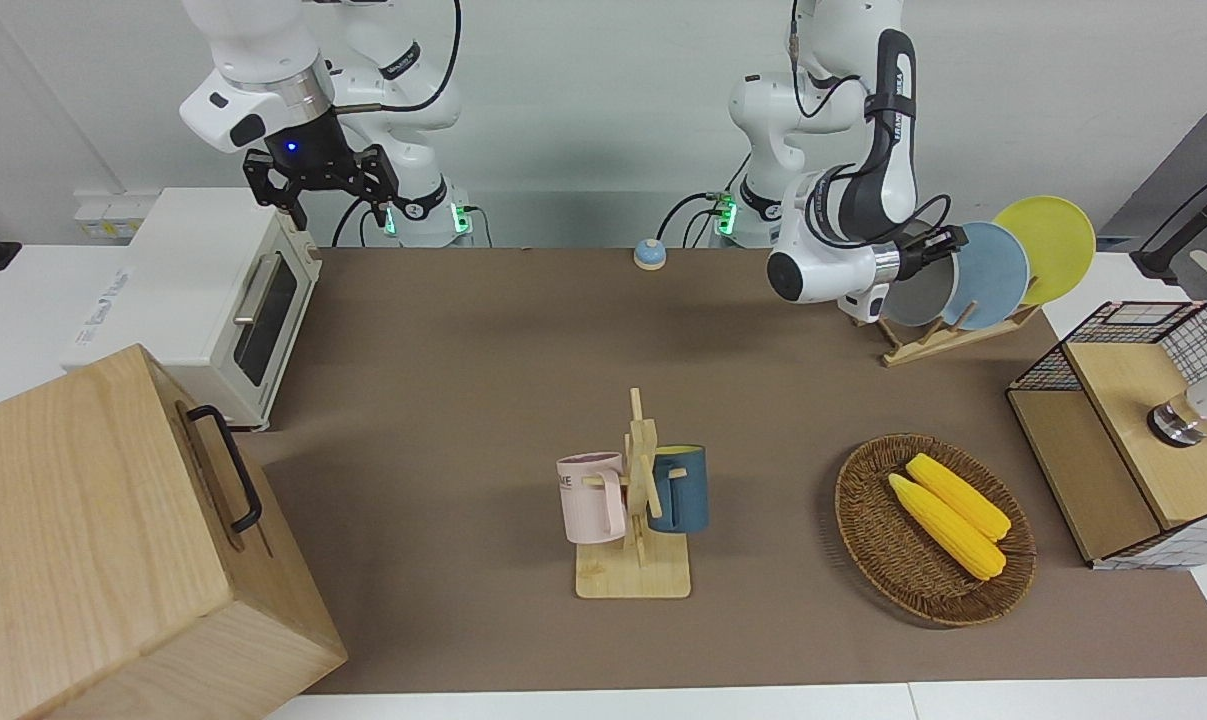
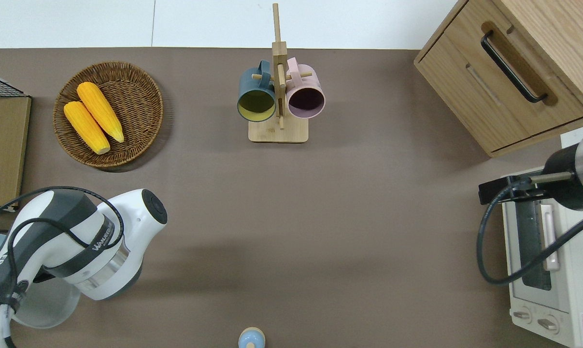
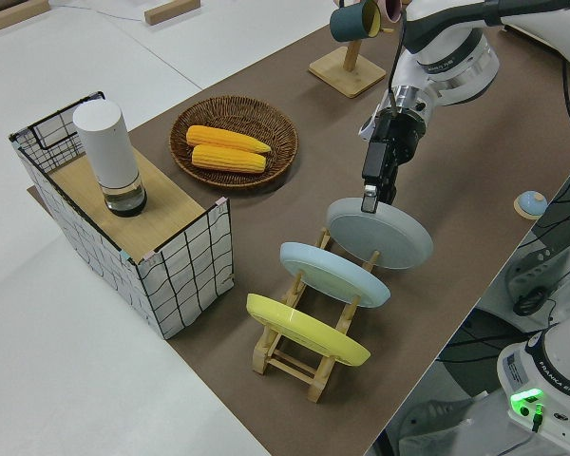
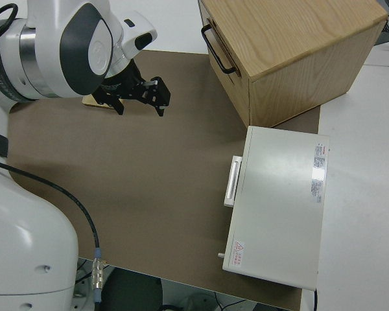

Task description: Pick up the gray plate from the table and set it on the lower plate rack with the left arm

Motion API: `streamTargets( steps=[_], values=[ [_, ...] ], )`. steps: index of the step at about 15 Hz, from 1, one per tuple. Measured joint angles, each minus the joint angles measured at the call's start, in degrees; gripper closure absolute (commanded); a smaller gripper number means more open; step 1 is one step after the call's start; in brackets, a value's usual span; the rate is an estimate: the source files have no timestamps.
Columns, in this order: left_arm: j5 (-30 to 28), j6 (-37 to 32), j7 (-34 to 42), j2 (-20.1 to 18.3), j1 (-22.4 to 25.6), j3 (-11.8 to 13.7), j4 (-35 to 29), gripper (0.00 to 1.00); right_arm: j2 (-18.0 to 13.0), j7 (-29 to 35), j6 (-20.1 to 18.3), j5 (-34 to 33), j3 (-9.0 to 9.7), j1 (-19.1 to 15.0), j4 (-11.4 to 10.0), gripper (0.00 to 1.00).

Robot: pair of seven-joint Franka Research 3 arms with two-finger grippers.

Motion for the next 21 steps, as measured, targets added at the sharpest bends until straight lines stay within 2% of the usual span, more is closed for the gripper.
streamTargets(
  steps=[6, 7, 8, 11, 12, 13, 21],
  values=[
    [0.6, 0.0, -2.7, 2.9, 0.0, -0.1, 0.2, 1.0, 0.0, 0.0, 0.0, 0.0, 0.0, 0.0, 0.0, 0.011],
    [0.6, 0.1, -2.7, 2.9, 0.0, -0.1, 0.3, 0.95, 0.0, 0.0, 0.0, 0.0, 0.0, 0.0, 0.0, 0.011],
    [0.6, 0.1, -2.8, 2.9, 0.0, -0.1, 0.4, 0.84, 0.0, 0.0, 0.0, 0.0, 0.0, 0.0, 0.0, 0.011],
    [0.6, 0.1, -2.8, 2.9, 0.0, -0.1, 0.9, 0.34, 0.0, 0.0, 0.0, 0.0, 0.0, 0.0, 0.0, 0.011],
    [0.6, 0.2, -2.7, 2.9, 0.0, -0.1, 1.1, 0.09, 0.0, 0.0, 0.0, 0.0, 0.0, 0.0, 0.0, 0.013],
    [0.6, 0.2, -2.7, 2.9, 0.0, -0.1, 1.2, 0.01, 0.0, 0.0, 0.0, 0.0, 0.0, 0.0, 0.0, 0.013],
    [0.6, 0.7, -2.7, 2.9, 0.0, -0.1, 2.9, 0.0, 0.0, 0.0, 0.0, 0.0, 0.0, 0.0, 0.0, 0.011]
  ],
)
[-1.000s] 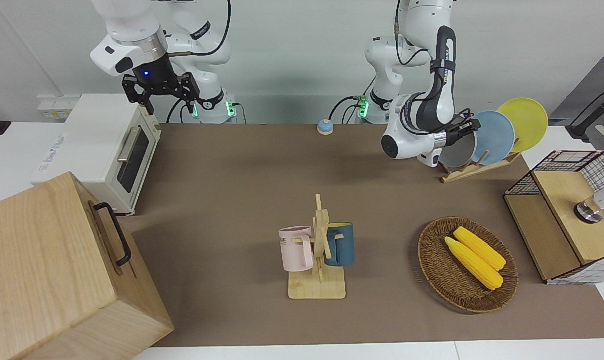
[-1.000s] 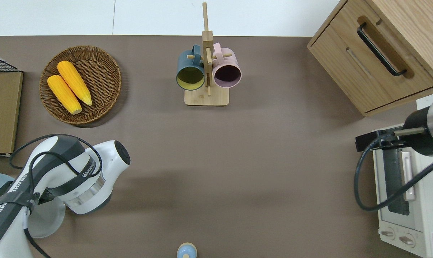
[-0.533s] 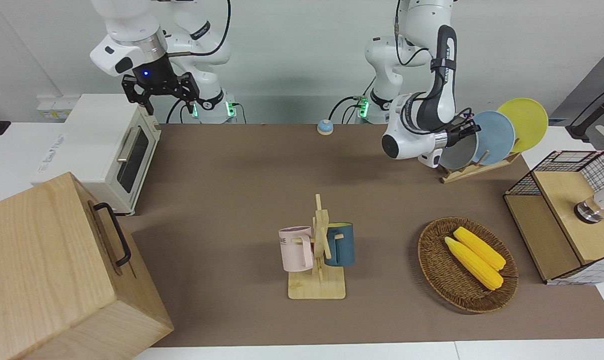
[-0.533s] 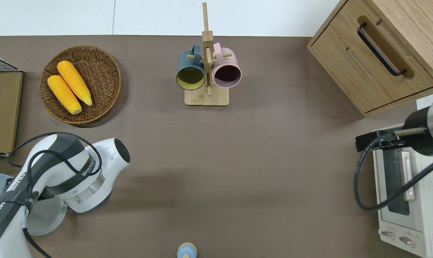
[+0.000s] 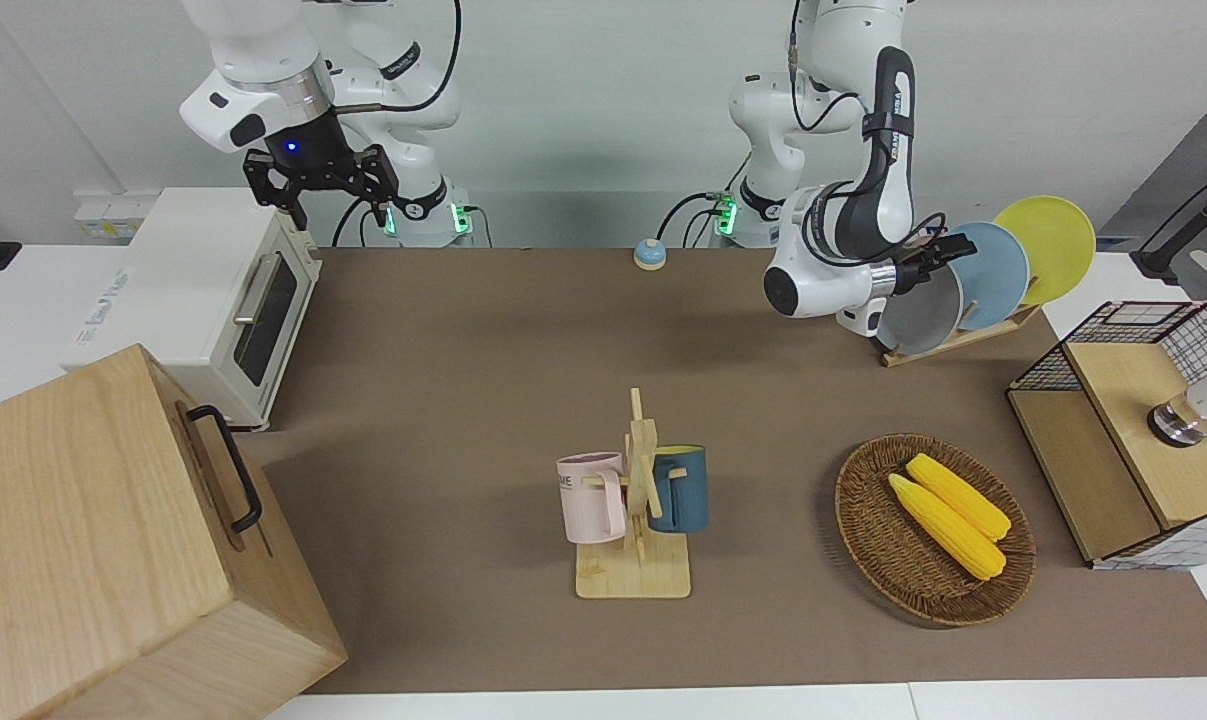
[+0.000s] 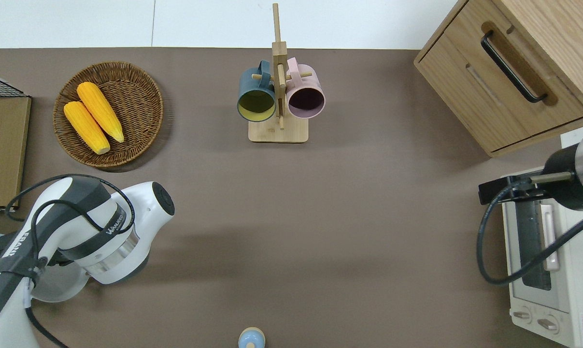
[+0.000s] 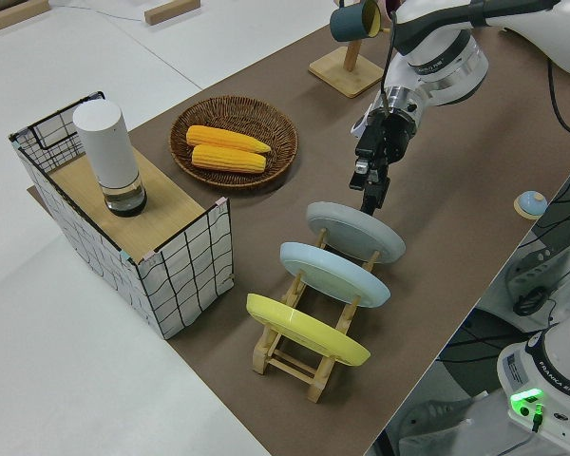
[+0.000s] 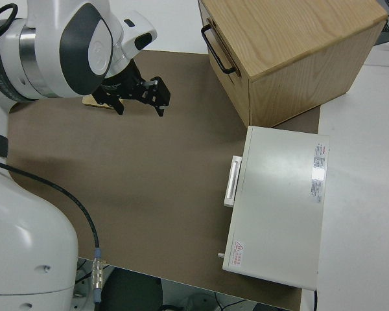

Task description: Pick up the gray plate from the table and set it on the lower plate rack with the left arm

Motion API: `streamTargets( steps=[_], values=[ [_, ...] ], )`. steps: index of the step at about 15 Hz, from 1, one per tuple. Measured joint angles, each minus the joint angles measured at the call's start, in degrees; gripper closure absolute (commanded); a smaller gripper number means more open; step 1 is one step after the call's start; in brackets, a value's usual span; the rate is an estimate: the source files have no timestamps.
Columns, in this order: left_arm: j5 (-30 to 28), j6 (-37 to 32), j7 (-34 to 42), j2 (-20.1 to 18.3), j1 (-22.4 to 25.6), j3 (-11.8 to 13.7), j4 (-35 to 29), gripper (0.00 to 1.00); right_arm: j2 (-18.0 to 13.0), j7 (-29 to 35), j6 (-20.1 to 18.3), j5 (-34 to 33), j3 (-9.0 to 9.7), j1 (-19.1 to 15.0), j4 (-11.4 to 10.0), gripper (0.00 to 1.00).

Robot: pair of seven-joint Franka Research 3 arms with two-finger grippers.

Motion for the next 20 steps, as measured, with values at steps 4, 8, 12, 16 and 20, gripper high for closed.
streamTargets(
  steps=[4, 8, 12, 16, 20],
  values=[
    [-2.5, 0.1, 3.4, 0.0, 0.0, 0.0, 5.7, 0.0, 0.0, 0.0, 0.0, 0.0, 0.0, 0.0, 0.0, 0.011],
    [-7.9, 0.0, 9.0, -0.2, 0.1, 0.5, 13.3, 0.0, 0.0, 0.0, 0.0, 0.0, 0.0, 0.0, 0.0, 0.013],
    [-14.3, 0.0, 11.9, -0.3, 0.1, 1.2, 19.7, 0.0, 0.0, 0.0, 0.0, 0.0, 0.0, 0.0, 0.0, 0.013],
    [-23.9, 0.0, 12.1, -0.5, 0.2, 1.5, 27.1, 0.0, 0.0, 0.0, 0.0, 0.0, 0.0, 0.0, 0.0, 0.013],
    [-33.3, 0.0, 14.3, -1.5, 1.0, 2.4, 32.7, 0.0, 0.0, 0.0, 0.0, 0.0, 0.0, 0.0, 0.0, 0.011]
  ],
)
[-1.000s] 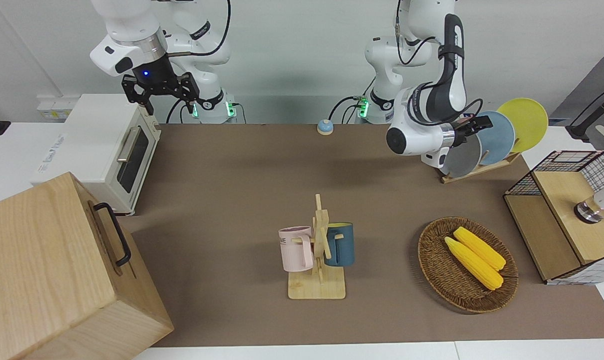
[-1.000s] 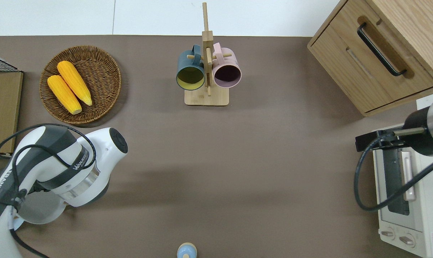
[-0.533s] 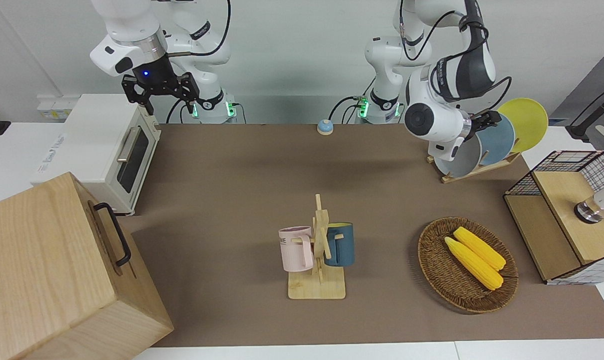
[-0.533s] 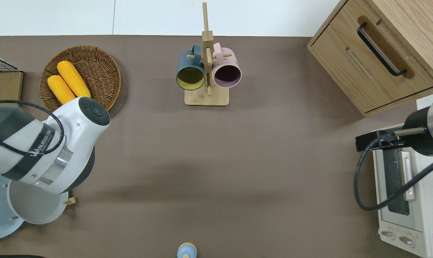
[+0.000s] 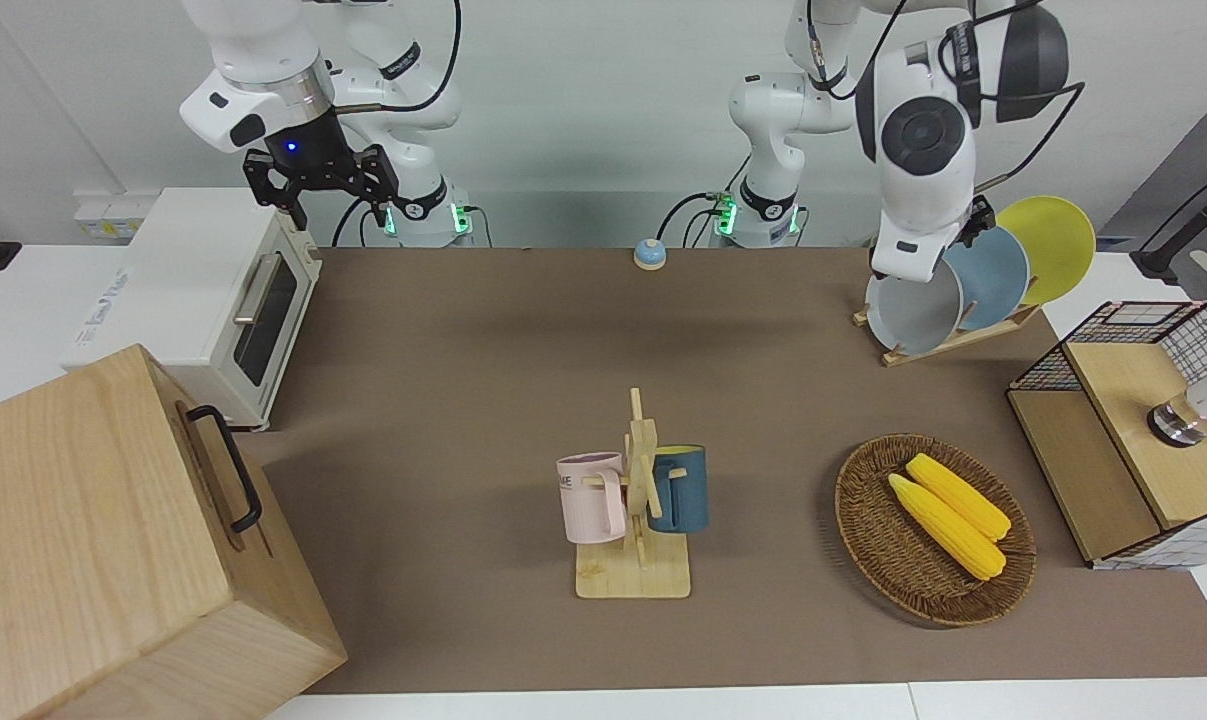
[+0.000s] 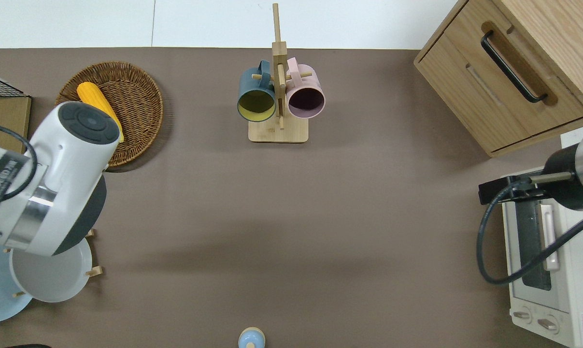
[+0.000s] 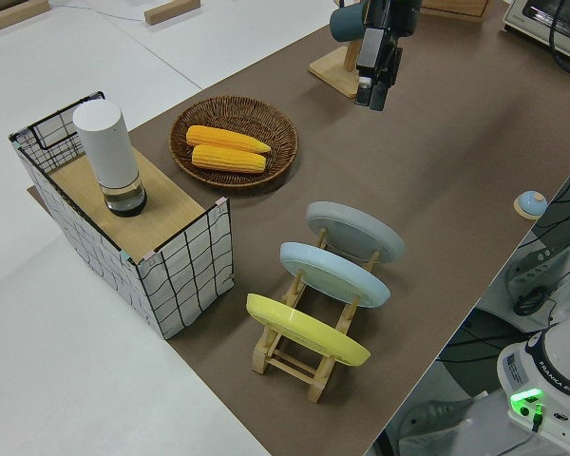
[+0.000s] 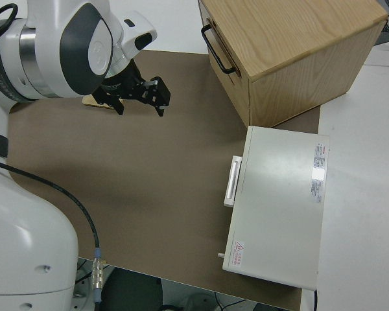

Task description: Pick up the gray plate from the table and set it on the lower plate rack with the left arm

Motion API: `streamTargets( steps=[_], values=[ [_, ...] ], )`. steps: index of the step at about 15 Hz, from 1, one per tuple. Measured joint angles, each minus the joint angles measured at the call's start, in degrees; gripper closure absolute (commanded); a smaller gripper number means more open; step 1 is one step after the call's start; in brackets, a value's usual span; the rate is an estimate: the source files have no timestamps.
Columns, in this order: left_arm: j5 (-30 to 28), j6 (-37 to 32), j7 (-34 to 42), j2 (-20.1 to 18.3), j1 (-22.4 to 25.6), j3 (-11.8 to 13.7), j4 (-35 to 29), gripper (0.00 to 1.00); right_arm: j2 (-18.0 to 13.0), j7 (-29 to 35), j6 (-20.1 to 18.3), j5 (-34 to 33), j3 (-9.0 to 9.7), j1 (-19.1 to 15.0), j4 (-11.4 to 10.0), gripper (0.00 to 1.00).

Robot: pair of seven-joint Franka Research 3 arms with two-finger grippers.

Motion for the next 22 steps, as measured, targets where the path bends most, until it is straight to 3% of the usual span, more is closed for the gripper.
streamTargets(
  steps=[8, 12, 16, 22],
  values=[
    [-16.0, 2.4, 3.5, -1.5, 2.3, 0.7, 4.8, 0.0, 0.0, 0.0, 0.0, 0.0, 0.0, 0.0, 0.0, 0.011],
    [-23.2, 5.6, 13.9, -3.0, 3.8, 1.6, 5.1, 0.0, 0.0, 0.0, 0.0, 0.0, 0.0, 0.0, 0.0, 0.011],
    [-26.0, 6.8, 25.3, -4.6, 6.1, 1.9, 5.0, 0.0, 0.0, 0.0, 0.0, 0.0, 0.0, 0.0, 0.0, 0.013],
    [-26.7, 12.4, 29.0, -5.9, 6.5, 1.7, 1.4, 0.0, 0.0, 0.0, 0.0, 0.0, 0.0, 0.0, 0.0, 0.011]
  ],
)
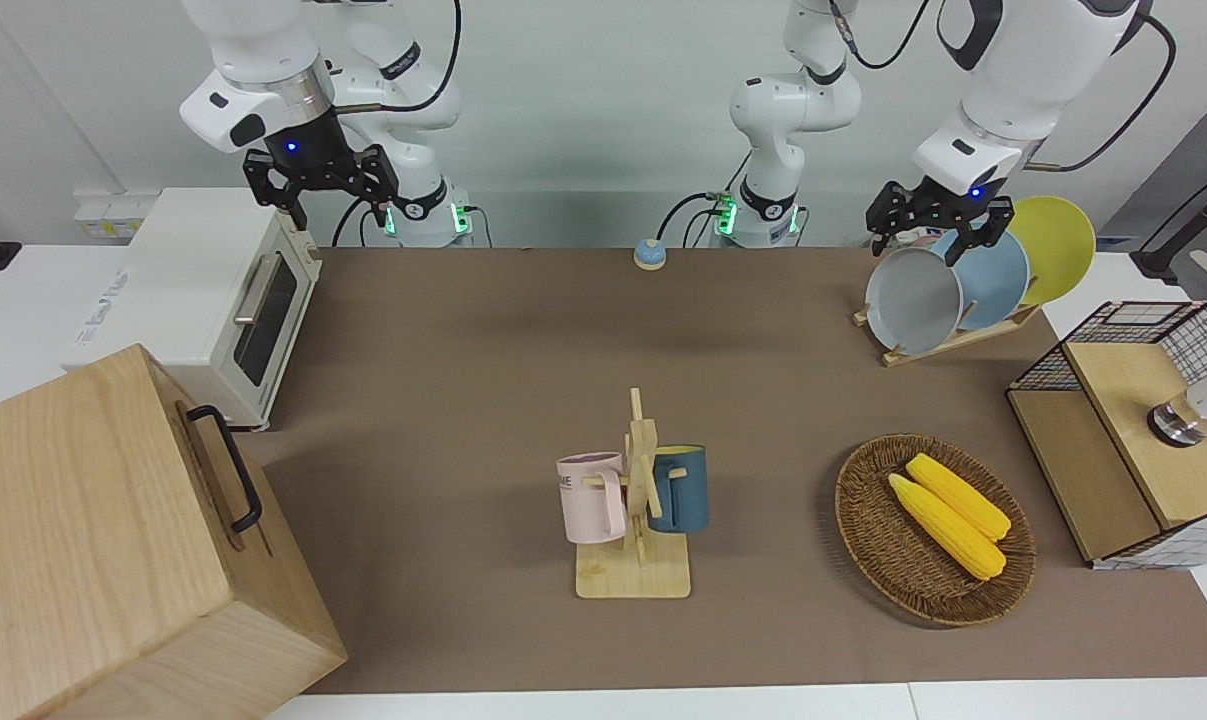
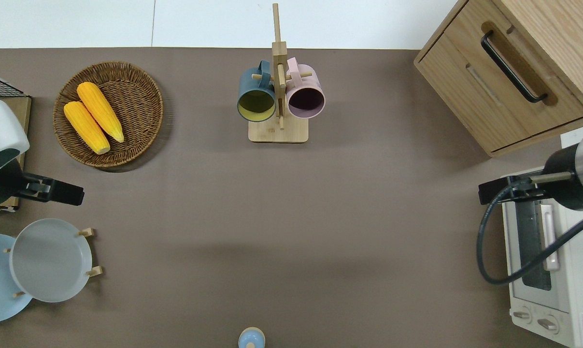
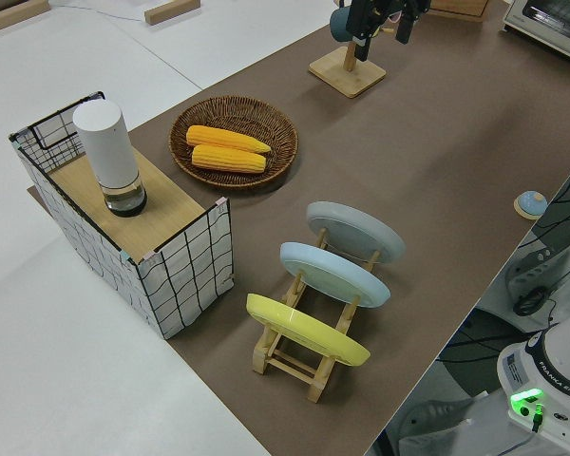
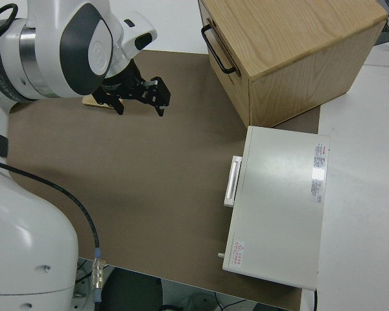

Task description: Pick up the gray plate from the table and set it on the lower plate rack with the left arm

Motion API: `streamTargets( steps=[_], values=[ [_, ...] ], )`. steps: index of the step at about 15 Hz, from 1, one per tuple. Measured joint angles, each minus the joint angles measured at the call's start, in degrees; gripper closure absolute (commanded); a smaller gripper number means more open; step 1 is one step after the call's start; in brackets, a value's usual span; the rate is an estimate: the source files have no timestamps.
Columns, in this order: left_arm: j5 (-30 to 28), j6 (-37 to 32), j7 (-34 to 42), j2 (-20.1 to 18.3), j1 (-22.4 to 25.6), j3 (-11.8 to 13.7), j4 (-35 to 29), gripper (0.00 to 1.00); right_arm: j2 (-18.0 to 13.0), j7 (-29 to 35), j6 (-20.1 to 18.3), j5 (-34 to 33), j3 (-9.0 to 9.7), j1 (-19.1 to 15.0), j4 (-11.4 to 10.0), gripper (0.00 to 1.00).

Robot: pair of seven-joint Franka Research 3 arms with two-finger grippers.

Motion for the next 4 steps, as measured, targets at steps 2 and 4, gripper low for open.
streamTargets(
  steps=[2, 4],
  values=[
    [0.0, 0.5, 0.2, 0.0, 0.0, -0.1, -0.4, 0.0, 0.0, 0.0, 0.0, 0.0, 0.0, 0.0, 0.0, 0.013],
    [0.0, 0.6, 0.2, 0.0, 0.0, 0.0, -0.4, 0.0, 0.0, 0.0, 0.0, 0.0, 0.0, 0.0, 0.0, 0.011]
  ],
)
